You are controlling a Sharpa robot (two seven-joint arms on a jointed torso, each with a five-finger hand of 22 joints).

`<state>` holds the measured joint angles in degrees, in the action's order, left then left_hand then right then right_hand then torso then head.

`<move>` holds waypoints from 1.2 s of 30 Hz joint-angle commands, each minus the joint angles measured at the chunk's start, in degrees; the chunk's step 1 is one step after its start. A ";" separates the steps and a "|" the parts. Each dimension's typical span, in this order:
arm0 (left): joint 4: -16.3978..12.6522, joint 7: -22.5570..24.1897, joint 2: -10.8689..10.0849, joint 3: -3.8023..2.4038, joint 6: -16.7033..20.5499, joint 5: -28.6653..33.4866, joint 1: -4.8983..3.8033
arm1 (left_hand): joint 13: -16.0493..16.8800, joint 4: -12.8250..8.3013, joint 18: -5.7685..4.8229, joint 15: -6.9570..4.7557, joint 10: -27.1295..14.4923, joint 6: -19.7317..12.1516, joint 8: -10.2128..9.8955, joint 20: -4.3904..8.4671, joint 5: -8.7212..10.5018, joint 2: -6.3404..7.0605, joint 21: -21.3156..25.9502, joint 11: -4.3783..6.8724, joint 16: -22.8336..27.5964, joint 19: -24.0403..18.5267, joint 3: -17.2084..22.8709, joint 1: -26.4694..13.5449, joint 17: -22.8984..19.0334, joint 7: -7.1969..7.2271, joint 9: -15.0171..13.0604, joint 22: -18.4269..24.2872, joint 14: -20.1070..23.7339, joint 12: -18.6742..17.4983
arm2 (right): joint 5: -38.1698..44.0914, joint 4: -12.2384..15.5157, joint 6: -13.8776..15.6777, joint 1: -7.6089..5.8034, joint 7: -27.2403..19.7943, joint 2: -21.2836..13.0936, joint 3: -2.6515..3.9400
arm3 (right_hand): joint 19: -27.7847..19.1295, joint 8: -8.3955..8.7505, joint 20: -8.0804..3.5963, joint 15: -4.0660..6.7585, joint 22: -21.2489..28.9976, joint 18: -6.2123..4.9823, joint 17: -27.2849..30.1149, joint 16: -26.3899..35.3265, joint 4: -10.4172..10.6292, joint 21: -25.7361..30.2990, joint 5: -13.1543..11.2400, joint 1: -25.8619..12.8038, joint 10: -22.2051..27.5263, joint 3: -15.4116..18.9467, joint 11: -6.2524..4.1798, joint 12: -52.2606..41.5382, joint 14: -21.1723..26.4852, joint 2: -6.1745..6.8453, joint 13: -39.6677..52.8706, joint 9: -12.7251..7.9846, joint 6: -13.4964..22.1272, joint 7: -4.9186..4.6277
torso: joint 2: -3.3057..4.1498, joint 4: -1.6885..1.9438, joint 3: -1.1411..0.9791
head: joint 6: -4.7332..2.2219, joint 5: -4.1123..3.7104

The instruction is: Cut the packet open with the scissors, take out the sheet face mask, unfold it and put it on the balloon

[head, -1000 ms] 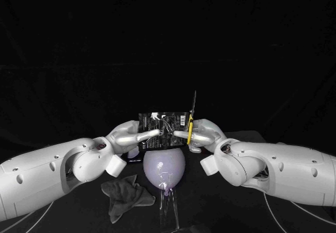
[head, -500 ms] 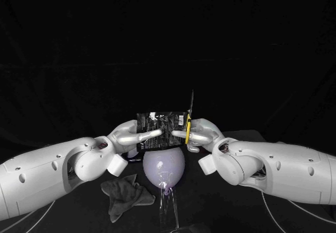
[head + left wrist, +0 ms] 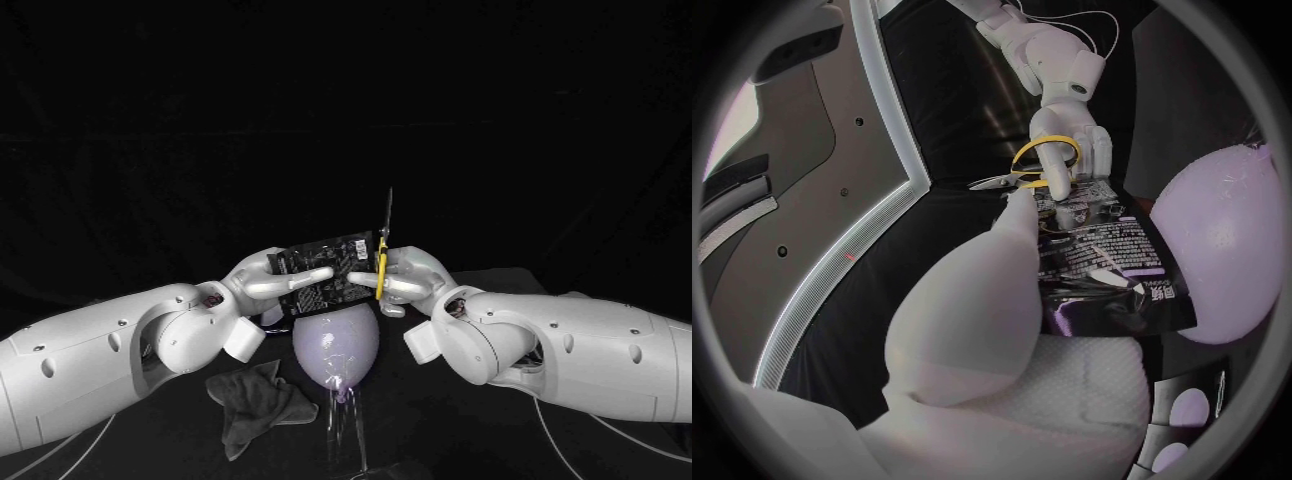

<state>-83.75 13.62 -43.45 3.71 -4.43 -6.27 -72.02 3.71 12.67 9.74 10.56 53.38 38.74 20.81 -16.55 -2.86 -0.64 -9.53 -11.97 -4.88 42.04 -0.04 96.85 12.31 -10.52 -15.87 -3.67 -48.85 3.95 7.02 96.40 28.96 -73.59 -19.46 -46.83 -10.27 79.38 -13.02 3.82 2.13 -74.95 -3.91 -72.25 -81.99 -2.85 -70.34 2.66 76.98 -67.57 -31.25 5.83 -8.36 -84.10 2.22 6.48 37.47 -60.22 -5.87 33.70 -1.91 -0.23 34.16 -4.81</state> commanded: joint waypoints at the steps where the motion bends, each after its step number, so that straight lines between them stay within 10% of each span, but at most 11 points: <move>1: -0.17 -0.60 0.24 -0.05 3.28 0.20 -0.05 | -0.11 -0.21 0.09 0.22 -0.16 0.58 -0.65 -0.20 0.01 -0.79 0.56 -0.38 0.25 -0.80 1.24 1.74 -0.16 -4.41 0.45 0.16 -0.03 -0.35 | 0.51 0.36 -0.31 0.03 -0.71 0.07 0.08 | 0.04 -0.13 -0.35 0.63 -3.20 -0.76 -0.03 0.17 -0.06 0.24 0.14 -0.73 -14.26 -0.29 -4.60 -0.34 -2.73 0.06 0.07 0.10 -0.12 0.22 | 0.00 0.01 0.00 | 0.04 -0.04; 27: -0.58 0.20 0.84 0.04 9.33 -1.41 -0.04 | 0.01 3.91 0.95 -3.40 11.39 12.17 -0.50 2.22 0.00 -1.93 -3.60 3.29 -3.21 10.85 20.71 3.27 0.69 -1.05 2.04 -0.93 -10.04 0.47 | -0.81 0.16 -0.88 0.25 -1.53 0.49 0.13 | -0.59 -0.15 -0.37 0.61 -2.55 -1.01 0.17 0.27 -0.34 1.40 0.15 -1.13 -14.11 -0.98 -4.54 0.07 -2.69 0.20 0.08 0.30 0.06 0.15 | -0.01 0.02 0.01 | -0.20 -0.04; 36: -0.11 2.39 0.33 -0.02 13.00 3.28 -0.01 | -0.03 3.51 0.80 -4.51 15.40 13.91 1.03 3.65 0.03 -0.16 -4.96 4.29 -4.15 13.54 26.94 -1.36 1.56 -0.39 0.49 -1.08 -12.99 0.03 | -2.73 -0.04 -2.77 0.25 -2.29 -1.06 0.12 | -5.21 2.94 0.91 -1.39 2.18 -2.41 6.83 4.11 1.26 9.62 0.08 -5.45 -7.20 -0.39 -2.00 4.71 -0.83 1.85 -1.54 -0.70 4.69 -2.29 | 0.04 0.03 0.02 | -0.25 -0.04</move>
<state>-83.94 13.68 -43.07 3.81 5.56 -6.35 -71.98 3.71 16.19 9.69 5.94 68.24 52.11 21.70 -12.81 -2.65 -0.54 -14.10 -7.97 -8.87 55.21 26.46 95.91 13.82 -10.66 -13.99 -4.74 -61.46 4.25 5.41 96.31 28.45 -73.34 -20.25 -47.69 -10.18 74.38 -10.26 4.71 1.00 -72.98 -5.33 -65.67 -78.00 -1.94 -61.01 2.66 71.84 -67.77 -31.61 5.62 -3.82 -84.03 3.96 5.02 36.88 -55.88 -7.96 33.72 -1.88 -0.20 33.94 -4.77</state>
